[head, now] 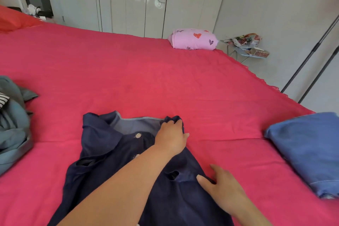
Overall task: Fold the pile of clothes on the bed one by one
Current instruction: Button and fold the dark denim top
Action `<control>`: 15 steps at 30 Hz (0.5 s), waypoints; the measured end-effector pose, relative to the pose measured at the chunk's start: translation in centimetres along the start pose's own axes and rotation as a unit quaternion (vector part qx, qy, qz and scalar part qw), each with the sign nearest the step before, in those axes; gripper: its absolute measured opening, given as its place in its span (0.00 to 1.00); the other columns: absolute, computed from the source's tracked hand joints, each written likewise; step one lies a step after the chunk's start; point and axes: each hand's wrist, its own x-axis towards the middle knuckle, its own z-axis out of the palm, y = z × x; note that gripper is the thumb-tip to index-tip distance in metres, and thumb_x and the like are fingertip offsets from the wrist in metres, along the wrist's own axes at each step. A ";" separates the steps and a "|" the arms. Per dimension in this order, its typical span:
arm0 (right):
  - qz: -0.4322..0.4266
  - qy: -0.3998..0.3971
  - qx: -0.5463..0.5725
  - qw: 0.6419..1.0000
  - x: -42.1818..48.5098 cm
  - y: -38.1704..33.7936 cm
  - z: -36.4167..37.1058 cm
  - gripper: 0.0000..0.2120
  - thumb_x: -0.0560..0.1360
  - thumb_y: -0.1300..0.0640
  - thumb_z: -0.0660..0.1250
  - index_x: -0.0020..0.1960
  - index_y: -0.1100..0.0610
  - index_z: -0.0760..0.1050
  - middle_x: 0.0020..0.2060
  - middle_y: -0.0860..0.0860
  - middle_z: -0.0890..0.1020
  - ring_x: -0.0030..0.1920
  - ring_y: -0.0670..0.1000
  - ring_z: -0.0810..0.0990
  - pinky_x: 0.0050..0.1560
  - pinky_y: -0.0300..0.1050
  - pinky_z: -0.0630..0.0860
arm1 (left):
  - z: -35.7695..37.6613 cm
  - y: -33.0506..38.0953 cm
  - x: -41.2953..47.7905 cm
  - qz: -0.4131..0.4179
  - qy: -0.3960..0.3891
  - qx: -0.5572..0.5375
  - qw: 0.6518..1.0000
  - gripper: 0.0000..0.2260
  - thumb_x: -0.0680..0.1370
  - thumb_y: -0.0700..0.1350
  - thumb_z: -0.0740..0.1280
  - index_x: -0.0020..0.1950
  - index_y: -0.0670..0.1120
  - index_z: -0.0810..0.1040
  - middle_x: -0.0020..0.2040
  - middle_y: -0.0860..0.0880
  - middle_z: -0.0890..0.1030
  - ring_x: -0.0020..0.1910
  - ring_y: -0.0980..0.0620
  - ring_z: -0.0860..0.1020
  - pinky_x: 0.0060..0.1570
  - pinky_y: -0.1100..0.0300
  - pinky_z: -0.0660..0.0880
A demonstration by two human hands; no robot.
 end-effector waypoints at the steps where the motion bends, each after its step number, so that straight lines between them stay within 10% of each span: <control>1: -0.003 -0.001 -0.007 1.000 -0.2 0.2 0.1 0.33 0.74 0.40 0.63 0.73 0.53 0.59 0.67 0.52 0.69 0.68 0.50 0.68 0.65 0.41 0.65 | 0.9 0.4 0.8 -0.020 -0.030 0.001 0.999 0.27 0.79 0.56 0.58 0.73 0.43 0.60 0.68 0.40 0.67 0.66 0.39 0.65 0.62 0.50 0.65; 6: -0.018 0.011 -0.074 0.997 -1.0 0.8 1.1 0.32 0.74 0.40 0.62 0.74 0.44 0.55 0.66 0.49 0.66 0.68 0.51 0.66 0.67 0.43 0.64 | 5.2 0.8 2.1 -0.095 -0.122 0.068 0.986 0.37 0.76 0.63 0.57 0.77 0.52 0.42 0.76 0.38 0.46 0.74 0.36 0.50 0.70 0.47 0.55; 15: 0.004 -0.027 -0.056 0.998 -4.4 2.3 0.7 0.30 0.75 0.46 0.62 0.73 0.44 0.53 0.67 0.48 0.71 0.67 0.48 0.71 0.61 0.39 0.67 | 5.8 0.8 2.4 -0.123 -0.110 0.109 0.980 0.29 0.78 0.39 0.56 0.76 0.40 0.47 0.75 0.37 0.53 0.72 0.39 0.58 0.67 0.50 0.61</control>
